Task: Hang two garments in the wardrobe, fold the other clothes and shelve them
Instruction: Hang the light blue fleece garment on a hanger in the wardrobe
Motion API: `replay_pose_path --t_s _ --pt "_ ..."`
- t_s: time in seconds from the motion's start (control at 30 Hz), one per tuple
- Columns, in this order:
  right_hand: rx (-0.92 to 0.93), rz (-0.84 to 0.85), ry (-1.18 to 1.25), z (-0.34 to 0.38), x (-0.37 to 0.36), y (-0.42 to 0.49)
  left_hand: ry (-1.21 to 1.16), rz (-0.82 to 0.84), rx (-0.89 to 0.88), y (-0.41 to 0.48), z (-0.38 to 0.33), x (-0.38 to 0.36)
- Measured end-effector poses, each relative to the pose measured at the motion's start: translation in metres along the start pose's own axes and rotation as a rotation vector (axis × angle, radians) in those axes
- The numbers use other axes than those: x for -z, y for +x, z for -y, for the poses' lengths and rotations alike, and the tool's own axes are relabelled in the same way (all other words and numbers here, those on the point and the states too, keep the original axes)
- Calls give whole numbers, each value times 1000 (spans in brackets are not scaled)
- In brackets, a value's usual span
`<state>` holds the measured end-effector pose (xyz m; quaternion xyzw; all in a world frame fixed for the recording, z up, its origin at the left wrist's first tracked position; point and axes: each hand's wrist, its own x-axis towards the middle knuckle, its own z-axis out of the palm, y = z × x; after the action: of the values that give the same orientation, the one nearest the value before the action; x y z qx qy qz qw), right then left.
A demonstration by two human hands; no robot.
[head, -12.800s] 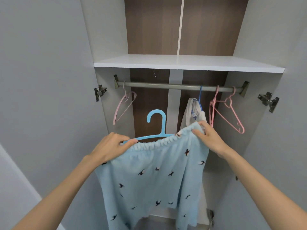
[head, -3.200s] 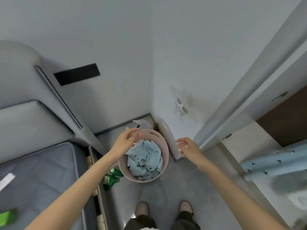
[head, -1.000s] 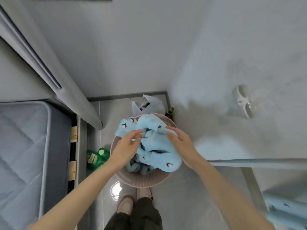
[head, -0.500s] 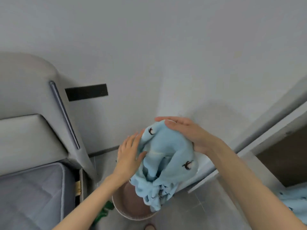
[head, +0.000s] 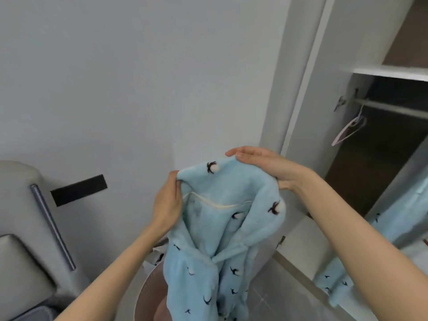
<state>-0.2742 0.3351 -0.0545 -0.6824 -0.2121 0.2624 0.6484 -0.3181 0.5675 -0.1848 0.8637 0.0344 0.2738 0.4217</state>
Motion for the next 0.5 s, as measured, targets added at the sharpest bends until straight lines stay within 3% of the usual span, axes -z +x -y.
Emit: replay_pose_path --t_s 0.2,0.37,0.5 --pt "56 -297 -96 38 56 -81 -34 -43 -148 2 -112 -27" --pt "170 -626 -489 44 116 -165 -49 -7 -360 -12 -211 -65" --pt "205 -773 -762 18 156 -220 -25 21 -459 -33 -266 -104"
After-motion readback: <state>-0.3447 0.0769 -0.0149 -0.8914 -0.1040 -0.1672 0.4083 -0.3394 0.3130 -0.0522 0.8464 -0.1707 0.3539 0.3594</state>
